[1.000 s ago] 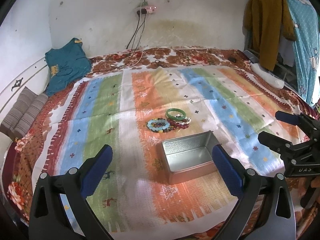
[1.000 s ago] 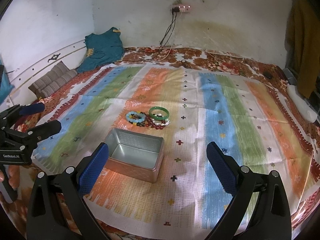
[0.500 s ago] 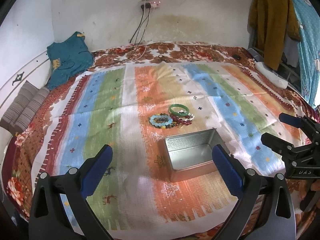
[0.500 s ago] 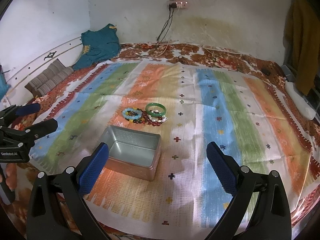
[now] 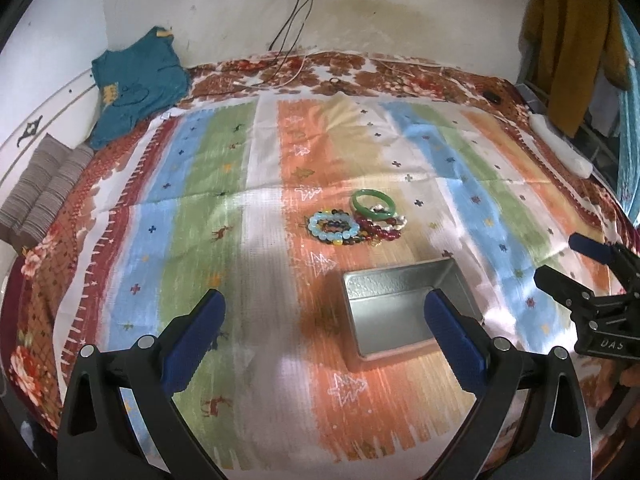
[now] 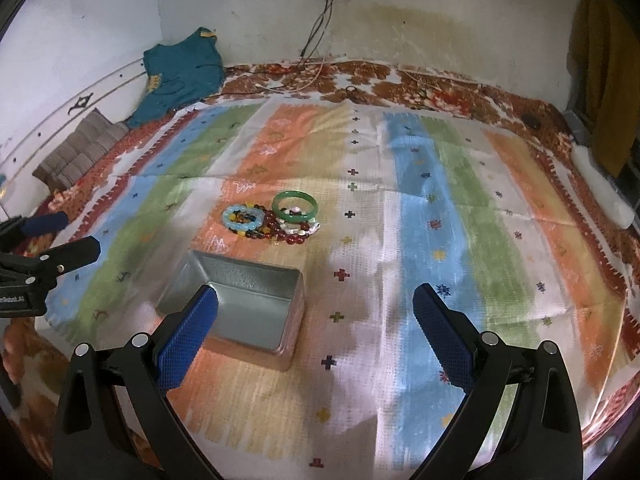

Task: Organize jewelry
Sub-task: 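Move both grippers forward toward the pile of bracelets beside the tin, then grasp the green jade bangle with the right gripper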

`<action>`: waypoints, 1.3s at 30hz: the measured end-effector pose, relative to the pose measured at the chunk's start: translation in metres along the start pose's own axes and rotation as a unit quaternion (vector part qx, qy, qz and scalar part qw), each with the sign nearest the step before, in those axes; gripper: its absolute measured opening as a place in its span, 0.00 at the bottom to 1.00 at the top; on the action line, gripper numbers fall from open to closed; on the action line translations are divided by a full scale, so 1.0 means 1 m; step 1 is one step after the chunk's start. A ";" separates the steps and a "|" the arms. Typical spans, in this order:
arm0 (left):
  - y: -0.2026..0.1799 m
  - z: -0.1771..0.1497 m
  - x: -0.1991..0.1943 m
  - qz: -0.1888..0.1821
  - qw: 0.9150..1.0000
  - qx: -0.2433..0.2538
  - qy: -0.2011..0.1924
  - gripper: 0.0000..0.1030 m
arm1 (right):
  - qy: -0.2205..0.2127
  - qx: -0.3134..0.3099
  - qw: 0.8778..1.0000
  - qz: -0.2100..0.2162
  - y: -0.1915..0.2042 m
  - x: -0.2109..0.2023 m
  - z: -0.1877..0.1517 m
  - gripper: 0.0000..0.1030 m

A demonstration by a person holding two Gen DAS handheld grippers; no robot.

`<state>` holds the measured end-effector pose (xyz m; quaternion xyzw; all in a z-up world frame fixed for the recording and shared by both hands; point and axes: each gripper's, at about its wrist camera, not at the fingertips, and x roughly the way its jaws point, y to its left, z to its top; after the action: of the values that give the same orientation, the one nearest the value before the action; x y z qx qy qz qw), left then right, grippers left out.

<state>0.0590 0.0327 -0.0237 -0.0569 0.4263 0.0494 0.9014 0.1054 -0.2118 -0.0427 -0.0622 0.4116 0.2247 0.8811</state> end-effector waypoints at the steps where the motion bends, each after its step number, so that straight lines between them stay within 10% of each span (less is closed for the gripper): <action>1: 0.001 0.004 0.004 -0.001 1.000 -0.004 0.005 0.95 | 0.001 0.001 1.000 -0.002 0.000 0.002 0.003 0.96; 39: 0.014 0.061 0.105 0.041 0.996 0.007 0.078 0.95 | 0.063 0.012 0.998 -0.013 -0.009 0.106 0.062 0.96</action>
<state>0.1702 0.0596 -0.0670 -0.0368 0.4973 0.0791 0.8632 0.2117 -0.1647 -0.0824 -0.0710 0.4679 0.2035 0.8571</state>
